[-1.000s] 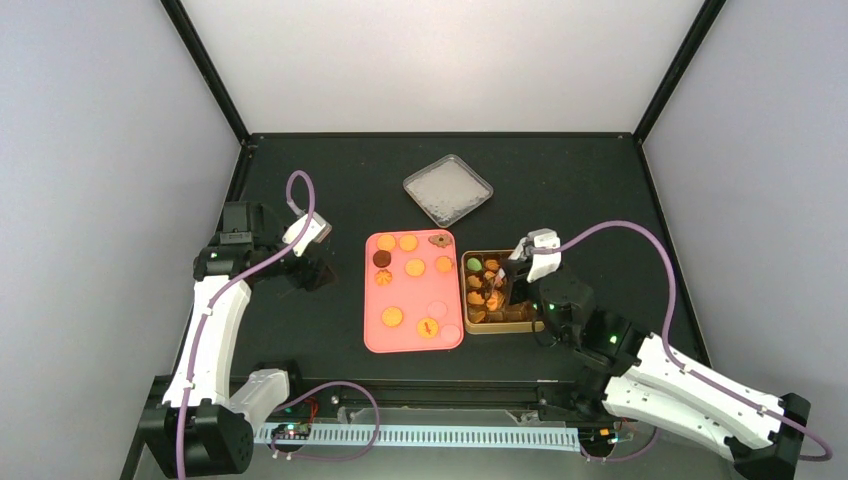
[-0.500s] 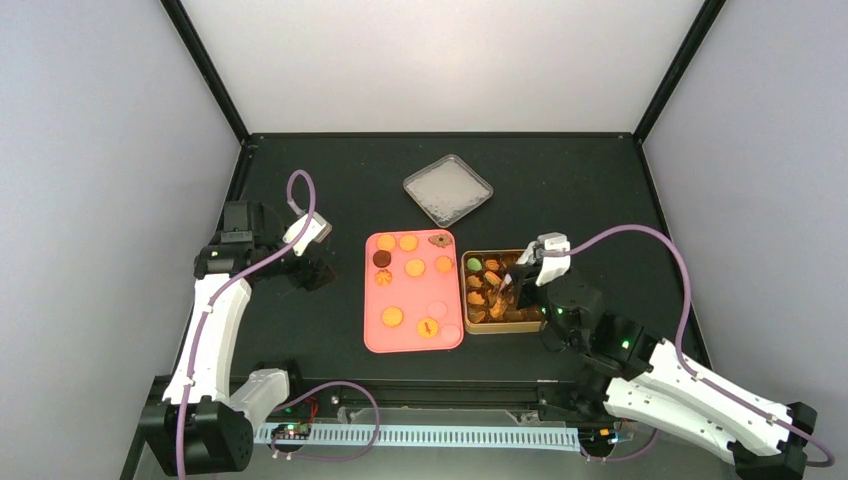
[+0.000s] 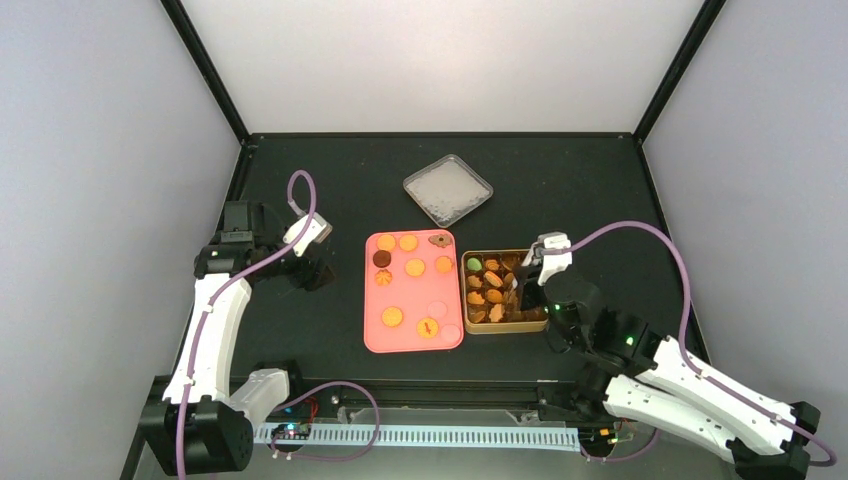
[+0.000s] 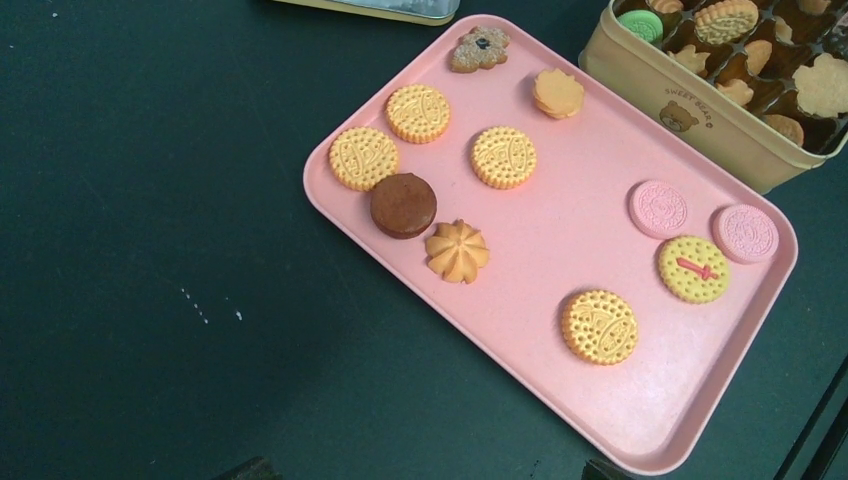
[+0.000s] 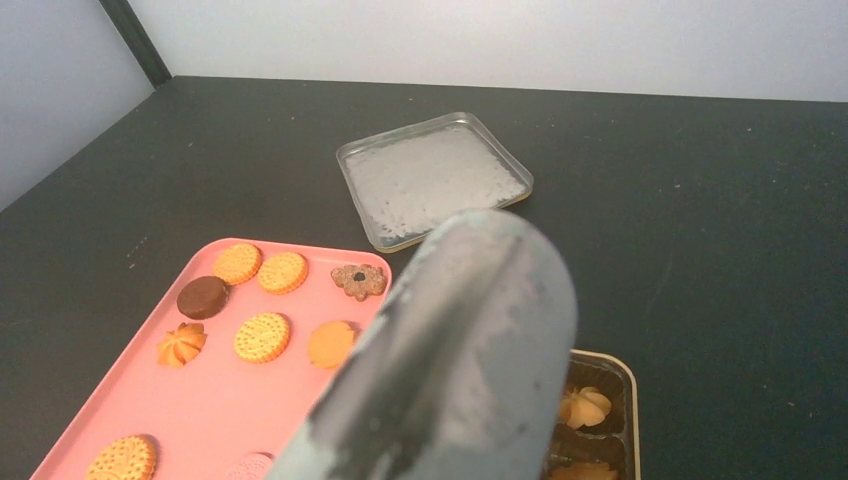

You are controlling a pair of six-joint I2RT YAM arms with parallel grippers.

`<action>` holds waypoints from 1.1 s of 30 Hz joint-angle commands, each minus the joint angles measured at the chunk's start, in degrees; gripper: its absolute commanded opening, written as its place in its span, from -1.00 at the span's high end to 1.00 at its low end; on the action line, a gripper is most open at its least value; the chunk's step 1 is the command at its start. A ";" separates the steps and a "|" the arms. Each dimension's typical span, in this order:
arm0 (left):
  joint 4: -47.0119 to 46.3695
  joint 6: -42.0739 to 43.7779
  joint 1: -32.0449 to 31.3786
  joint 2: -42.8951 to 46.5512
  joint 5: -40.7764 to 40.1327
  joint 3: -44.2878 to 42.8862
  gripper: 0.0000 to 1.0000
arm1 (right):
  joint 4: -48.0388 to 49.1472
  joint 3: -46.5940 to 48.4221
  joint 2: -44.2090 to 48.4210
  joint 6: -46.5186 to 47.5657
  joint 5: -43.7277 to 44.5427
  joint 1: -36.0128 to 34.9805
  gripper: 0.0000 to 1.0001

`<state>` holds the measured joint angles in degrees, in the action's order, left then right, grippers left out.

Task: Pack the cookies
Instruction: Place the fake cookies in the empty pocket of the box.

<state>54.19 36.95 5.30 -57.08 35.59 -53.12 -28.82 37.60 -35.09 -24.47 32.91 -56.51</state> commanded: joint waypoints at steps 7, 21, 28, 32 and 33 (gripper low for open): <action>1.35 1.79 0.37 1.34 0.34 -2.30 -0.62 | 1.73 4.76 -2.68 3.03 0.95 0.02 0.55; 2.14 2.43 0.35 1.23 0.67 -2.86 -0.62 | -2.72 5.37 -3.42 1.48 0.96 0.04 0.56; 2.34 2.07 0.41 0.97 0.94 -3.04 -0.62 | -0.18 2.90 -4.74 0.83 -2.04 0.06 0.56; 2.67 2.46 0.37 1.18 0.49 -3.04 -0.62 | 1.39 2.41 -6.42 0.83 -3.18 0.02 0.56; 2.75 2.55 0.38 1.25 0.45 -3.04 -0.62 | 1.68 2.39 -6.92 0.83 -3.27 0.06 0.56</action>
<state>55.55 38.57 5.30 -56.49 35.62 -54.02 -29.87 40.53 -40.86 -23.16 30.83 -56.51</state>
